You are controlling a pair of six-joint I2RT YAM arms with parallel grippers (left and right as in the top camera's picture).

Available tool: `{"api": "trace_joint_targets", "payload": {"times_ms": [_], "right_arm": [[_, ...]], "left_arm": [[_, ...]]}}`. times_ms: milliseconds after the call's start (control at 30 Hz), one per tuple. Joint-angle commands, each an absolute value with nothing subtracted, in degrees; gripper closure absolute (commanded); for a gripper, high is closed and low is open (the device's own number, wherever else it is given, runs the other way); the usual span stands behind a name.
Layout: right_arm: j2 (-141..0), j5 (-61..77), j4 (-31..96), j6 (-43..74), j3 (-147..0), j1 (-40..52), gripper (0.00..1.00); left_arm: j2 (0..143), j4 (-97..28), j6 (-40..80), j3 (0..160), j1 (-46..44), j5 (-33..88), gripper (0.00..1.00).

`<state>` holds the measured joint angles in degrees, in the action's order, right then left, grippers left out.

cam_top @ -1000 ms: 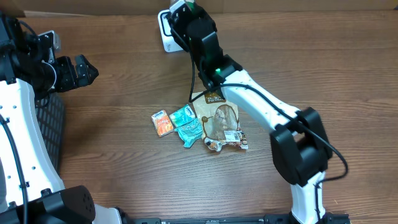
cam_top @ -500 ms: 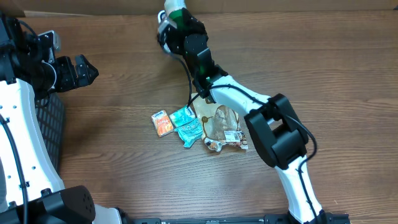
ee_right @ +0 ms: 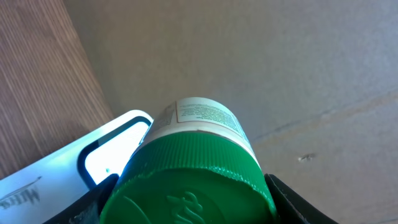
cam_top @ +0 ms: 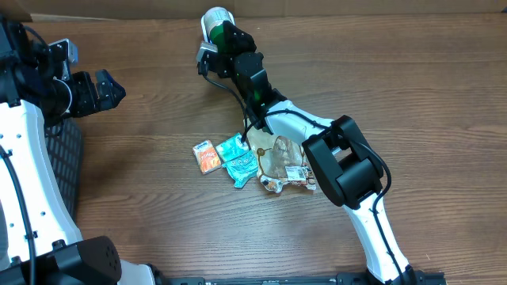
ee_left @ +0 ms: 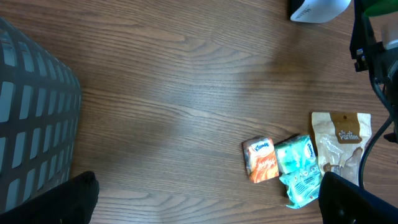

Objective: Scan the item barcode
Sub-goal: 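Hold the jar's label in front of the white scanner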

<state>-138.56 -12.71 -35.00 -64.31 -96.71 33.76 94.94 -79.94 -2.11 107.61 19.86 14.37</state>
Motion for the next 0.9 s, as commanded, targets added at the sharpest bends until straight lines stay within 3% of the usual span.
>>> {"api": "trace_joint_targets", "payload": {"times_ms": [0, 633, 867], "right_arm": [[-138.37, -11.42, -35.94, -65.01, -98.48, 32.10, 0.64], [-138.17, -11.53, -35.46, -64.51, -98.48, 31.75, 0.64], [-131.85, -14.87, -31.55, -53.12, -98.48, 31.86, 0.66]], "left_arm": [[94.83, -79.88, -3.44, 108.12, 19.57, 14.61, 0.00], [94.83, -79.88, -3.44, 108.12, 19.57, 14.61, 0.01], [94.83, -79.88, -3.44, 108.12, 19.57, 14.61, 0.00]]}}
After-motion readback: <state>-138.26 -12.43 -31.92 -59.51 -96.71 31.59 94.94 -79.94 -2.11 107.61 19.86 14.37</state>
